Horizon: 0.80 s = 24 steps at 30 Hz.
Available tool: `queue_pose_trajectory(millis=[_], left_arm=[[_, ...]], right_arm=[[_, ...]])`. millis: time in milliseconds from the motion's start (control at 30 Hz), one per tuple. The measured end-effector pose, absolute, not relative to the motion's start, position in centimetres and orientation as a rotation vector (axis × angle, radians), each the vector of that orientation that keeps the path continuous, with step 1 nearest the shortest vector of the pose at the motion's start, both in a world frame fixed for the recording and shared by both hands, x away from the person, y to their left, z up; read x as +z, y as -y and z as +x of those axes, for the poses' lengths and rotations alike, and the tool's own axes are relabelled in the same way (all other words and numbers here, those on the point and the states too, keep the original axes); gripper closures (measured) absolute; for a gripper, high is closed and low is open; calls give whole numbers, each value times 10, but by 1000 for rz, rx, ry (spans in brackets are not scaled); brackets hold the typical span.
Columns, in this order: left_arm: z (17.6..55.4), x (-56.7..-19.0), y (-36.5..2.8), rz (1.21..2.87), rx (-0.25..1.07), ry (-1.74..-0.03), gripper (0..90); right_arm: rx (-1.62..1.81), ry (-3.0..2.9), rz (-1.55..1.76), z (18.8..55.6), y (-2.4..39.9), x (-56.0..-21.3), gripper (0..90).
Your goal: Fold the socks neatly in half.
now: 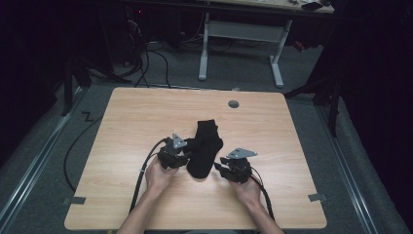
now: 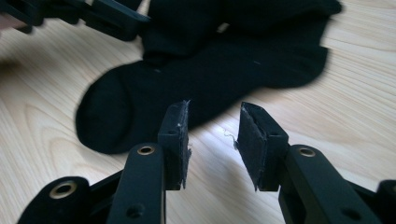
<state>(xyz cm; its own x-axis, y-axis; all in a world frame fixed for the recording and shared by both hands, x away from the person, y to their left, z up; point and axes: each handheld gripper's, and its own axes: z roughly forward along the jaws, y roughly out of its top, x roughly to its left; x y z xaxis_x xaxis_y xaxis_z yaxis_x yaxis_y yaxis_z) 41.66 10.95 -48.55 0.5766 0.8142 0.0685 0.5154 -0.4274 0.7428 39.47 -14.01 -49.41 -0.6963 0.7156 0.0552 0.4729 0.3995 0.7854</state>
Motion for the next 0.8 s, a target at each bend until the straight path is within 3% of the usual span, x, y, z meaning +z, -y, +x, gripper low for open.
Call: queue_pose_trajectory(millis=[133,267,300,433,600,800], left_arm=[[418,-485,-107,2089,551,-1055,514],[422,-484,-102,2087,573,-1065,545],[422,-484,-101,2081,590,-1067,625],[428,-486,-96,2081,604,-1097,691],[432,-487,-88,2127,587,-1093,845],[435,-482,-87,2114,531,-1099,873]], right_arm=[[1182,-2386,1011,396,124,-494,629],[1149,-2415,959,397,108,-494,639],[1140,-2425,960,398,106,-496,647],[1084,-2460,947,399,102,-504,675],[1076,-2463,912,398,102,-505,678],[1092,-2465,897,399,104,-506,685]])
